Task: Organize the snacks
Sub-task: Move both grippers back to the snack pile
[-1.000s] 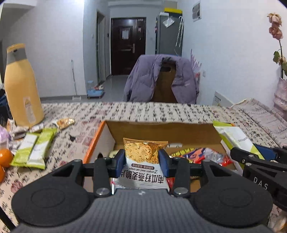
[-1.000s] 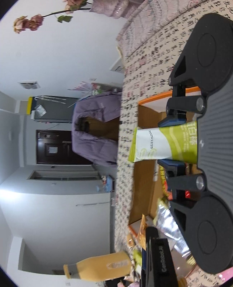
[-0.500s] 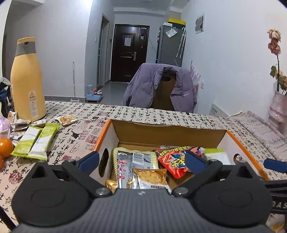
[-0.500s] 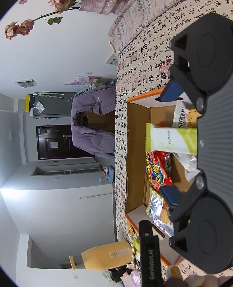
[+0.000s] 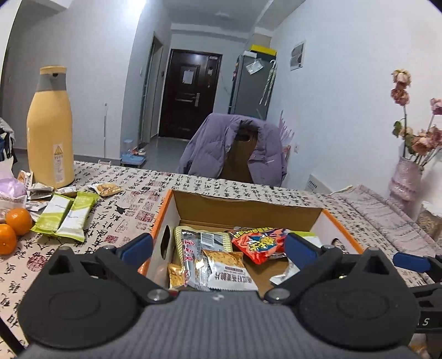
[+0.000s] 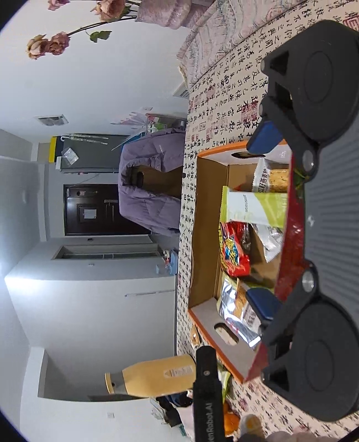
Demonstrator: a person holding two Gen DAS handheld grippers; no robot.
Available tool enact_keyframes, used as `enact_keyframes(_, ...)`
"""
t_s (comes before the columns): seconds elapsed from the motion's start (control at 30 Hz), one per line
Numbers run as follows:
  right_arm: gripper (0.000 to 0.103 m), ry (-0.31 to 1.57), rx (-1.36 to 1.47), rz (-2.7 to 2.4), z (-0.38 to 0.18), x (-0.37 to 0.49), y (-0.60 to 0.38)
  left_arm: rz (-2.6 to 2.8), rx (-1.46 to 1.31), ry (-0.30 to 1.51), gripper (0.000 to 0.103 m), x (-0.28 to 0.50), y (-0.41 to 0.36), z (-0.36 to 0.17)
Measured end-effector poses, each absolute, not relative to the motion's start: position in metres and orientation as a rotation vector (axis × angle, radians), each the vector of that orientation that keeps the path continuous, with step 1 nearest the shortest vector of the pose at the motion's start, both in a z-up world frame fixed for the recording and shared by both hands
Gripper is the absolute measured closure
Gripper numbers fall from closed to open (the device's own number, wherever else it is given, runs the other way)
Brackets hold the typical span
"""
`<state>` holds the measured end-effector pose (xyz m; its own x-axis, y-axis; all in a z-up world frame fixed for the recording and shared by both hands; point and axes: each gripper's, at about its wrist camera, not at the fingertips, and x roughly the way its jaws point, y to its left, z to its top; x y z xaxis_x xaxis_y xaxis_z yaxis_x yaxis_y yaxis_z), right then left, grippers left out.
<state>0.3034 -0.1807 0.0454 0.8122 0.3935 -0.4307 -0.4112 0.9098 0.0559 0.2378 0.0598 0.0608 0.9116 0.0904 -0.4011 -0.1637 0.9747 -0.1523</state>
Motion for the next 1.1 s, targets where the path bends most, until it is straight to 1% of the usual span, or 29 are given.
enact_keyframes(0.2, 0.000, 0.418, -0.053, 0.455, 0.051, 0.270, -0.189, 0.085, -0.162, 0.386, 0.000, 0.204, 0.052, 0.065)
enact_keyframes(0.43, 0.000, 0.406, -0.058, 0.477, 0.049, 0.233, -0.201, 0.054, -0.152, 0.388, 0.000, 0.170, 0.044, 0.056)
enact_keyframes(0.77, 0.000, 0.458, -0.015, 0.484, 0.021, 0.193, -0.223, 0.036, -0.134, 0.485, 0.000, 0.136, 0.034, 0.016)
enact_keyframes(0.93, 0.000, 0.487, -0.019, 0.457, 0.000, 0.182, -0.231, 0.007, -0.123, 0.560, 0.000, 0.133, 0.024, -0.009)
enact_keyframes(1.1, 0.000, 0.510, -0.044, 0.434, -0.014, 0.177, -0.234, 0.002, -0.100, 0.586, 0.000, 0.135, 0.012, -0.022)
